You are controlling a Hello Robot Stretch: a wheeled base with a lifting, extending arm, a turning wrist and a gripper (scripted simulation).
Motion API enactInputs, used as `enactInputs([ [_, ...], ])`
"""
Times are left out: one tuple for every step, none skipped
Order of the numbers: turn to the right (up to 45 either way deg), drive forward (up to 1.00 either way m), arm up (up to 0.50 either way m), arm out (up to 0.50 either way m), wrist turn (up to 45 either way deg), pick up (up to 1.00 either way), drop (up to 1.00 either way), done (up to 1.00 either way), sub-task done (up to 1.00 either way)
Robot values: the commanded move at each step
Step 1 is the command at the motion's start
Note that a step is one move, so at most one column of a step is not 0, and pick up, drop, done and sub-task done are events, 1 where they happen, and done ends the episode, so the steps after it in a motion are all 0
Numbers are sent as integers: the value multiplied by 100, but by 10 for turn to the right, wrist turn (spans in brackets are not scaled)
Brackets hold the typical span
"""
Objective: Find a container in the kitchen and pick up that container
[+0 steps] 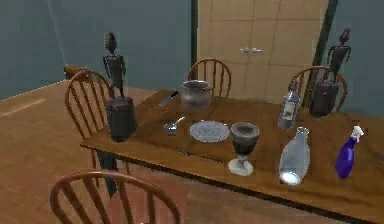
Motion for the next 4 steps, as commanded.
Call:
enactInputs([
  [210,0,0,0,0,0,0,0,0],
  [0,30,0,0,0,0,0,0,0],
  [0,20,0,0,0,0,0,0,0],
  [-450,0,0,0,0,0,0,0,0],
])
